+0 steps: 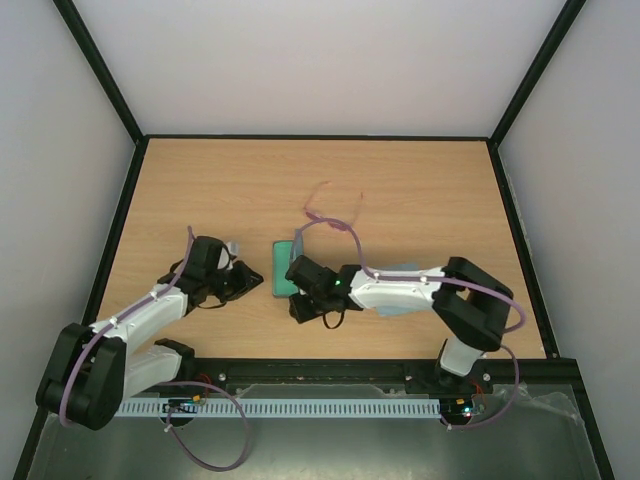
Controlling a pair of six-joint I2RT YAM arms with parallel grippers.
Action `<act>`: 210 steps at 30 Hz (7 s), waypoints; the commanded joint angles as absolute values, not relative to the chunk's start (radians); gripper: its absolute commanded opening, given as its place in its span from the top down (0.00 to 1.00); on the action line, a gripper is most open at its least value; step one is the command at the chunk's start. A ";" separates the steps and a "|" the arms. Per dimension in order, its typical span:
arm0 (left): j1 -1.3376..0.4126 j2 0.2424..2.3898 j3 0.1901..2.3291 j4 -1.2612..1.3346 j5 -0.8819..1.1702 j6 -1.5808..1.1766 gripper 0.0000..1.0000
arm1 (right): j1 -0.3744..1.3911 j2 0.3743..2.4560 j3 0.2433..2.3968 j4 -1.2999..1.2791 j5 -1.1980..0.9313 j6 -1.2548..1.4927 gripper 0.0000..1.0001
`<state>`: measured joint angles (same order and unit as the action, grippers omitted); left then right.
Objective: Organize the sunglasses
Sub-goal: Adjust the sunglasses case at the center of the board, then pick up the glasses cleaning cloth from the center of the board, then place the glasses cleaning cloth at the center of the board.
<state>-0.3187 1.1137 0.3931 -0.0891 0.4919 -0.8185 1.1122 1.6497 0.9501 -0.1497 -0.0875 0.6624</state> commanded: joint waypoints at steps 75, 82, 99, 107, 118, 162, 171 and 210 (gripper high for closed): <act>-0.274 0.989 0.633 -0.336 0.567 -0.789 0.01 | 0.338 1.291 0.907 -0.483 0.019 0.572 0.47; -0.305 1.035 0.684 -0.389 0.553 -0.830 0.01 | 0.192 1.349 0.899 -0.481 0.024 0.540 0.51; -0.541 0.972 0.591 -0.237 0.377 -0.921 0.01 | 0.187 1.333 0.723 -0.323 0.066 0.526 0.61; -0.543 0.948 0.557 -0.238 0.410 -0.874 0.01 | 0.187 1.361 0.708 -0.314 0.114 0.534 0.67; -0.550 0.989 0.516 -0.133 0.462 -0.882 0.01 | 0.187 1.456 0.732 -0.296 0.127 0.531 0.68; -0.540 0.708 0.526 -0.353 0.415 -0.861 0.01 | 0.922 1.174 0.983 -0.650 0.269 0.699 0.99; -0.499 0.653 0.554 -0.422 0.416 -0.841 0.01 | 1.181 1.113 1.137 -0.864 0.316 0.856 0.99; -0.397 0.557 0.538 -0.573 0.415 -0.815 0.01 | 1.154 1.696 1.015 -0.166 -0.049 0.540 0.64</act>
